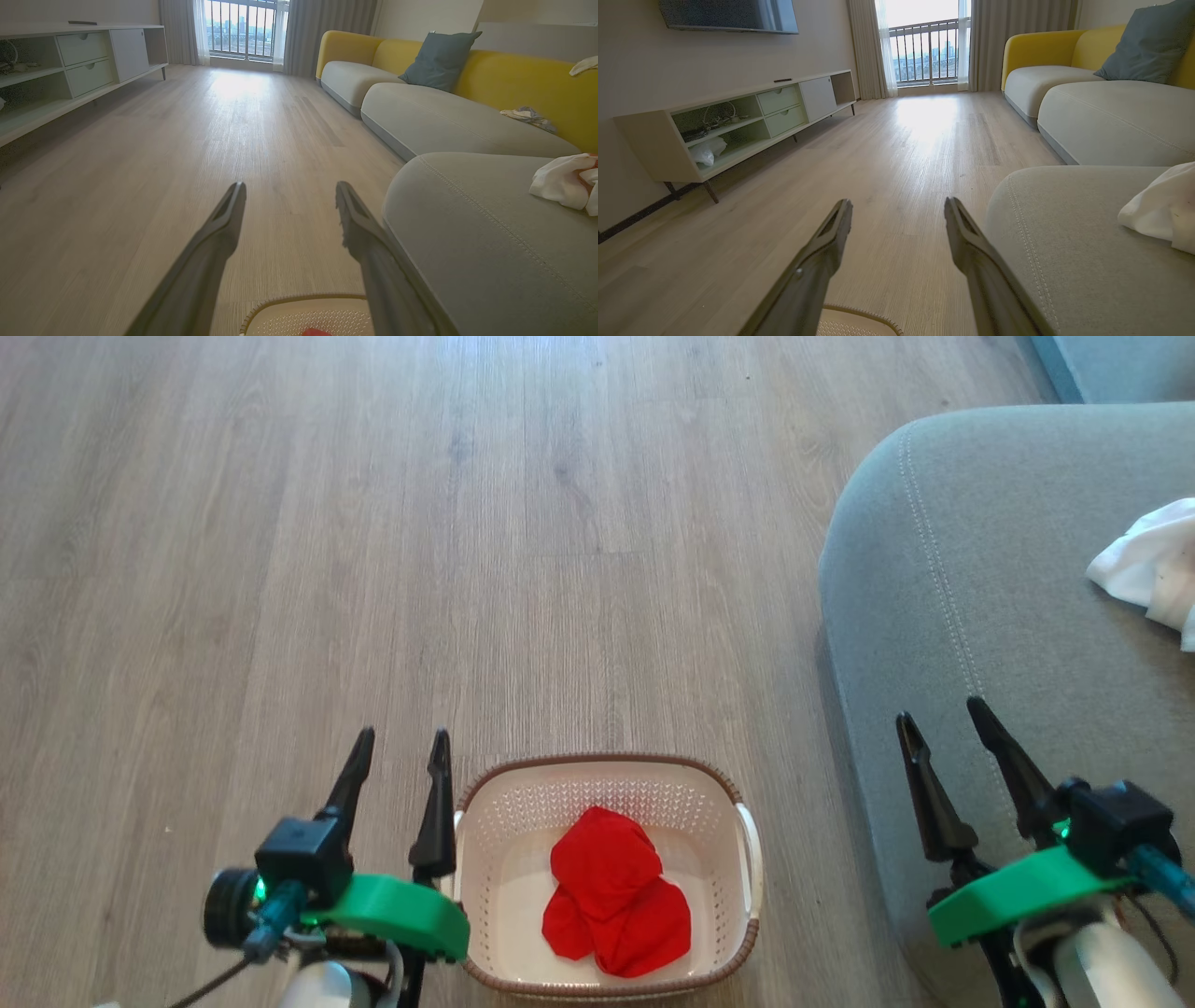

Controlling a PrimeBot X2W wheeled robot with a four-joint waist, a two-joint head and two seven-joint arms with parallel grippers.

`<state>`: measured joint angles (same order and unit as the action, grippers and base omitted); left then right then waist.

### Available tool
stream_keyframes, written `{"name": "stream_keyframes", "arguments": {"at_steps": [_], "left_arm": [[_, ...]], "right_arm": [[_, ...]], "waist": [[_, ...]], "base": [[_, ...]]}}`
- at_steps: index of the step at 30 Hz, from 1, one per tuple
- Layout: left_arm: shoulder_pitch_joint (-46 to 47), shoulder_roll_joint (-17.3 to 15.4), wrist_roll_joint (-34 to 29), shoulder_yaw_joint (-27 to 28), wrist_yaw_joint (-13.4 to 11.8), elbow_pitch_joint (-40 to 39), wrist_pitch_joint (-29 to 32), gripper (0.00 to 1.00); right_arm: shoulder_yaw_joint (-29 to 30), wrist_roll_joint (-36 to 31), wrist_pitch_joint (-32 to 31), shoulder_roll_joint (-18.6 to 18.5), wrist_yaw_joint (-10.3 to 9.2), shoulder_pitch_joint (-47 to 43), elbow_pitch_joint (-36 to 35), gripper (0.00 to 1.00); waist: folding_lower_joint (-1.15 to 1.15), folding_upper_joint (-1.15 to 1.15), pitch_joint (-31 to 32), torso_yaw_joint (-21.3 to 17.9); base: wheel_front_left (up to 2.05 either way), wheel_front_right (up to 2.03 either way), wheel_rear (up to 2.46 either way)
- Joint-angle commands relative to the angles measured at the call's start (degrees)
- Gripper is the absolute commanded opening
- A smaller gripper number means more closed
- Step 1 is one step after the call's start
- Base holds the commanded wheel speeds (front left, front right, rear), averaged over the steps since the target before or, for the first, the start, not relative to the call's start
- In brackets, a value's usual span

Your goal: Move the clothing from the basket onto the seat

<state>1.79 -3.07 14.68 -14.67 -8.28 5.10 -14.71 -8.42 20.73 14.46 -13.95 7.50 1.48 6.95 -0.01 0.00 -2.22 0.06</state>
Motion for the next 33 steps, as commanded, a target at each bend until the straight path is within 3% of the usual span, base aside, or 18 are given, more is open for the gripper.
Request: {"name": "stream_keyframes", "arguments": {"at_steps": [1,13,33], "left_arm": [[1.2,0.2,-0.2,2.0,-0.3,-1.3,-0.3,1.0],[0.1,0.2,0.0,0.9,-0.7,1.5,-0.3,1.0],[0.4,0.2,-0.1,-0.2,-0.8,2.0,-0.3,1.0]], "right_arm": [[-0.1,-0.9,0.5,-0.2,-0.01,0.1,-1.6,1.0],[6.0,-5.2,0.5,5.3,-0.01,-2.6,1.6,1.0],[7.8,-6.5,0.5,5.6,-0.01,-1.4,2.2,1.0]], "waist": [[0.01,0.0,0.1,0.1],[0.01,0.0,0.2,0.3],[0.01,0.0,0.8,-0.3]], "base": [[0.0,0.0,0.0],[0.0,0.0,0.0],[0.0,0.0,0.0]]}}
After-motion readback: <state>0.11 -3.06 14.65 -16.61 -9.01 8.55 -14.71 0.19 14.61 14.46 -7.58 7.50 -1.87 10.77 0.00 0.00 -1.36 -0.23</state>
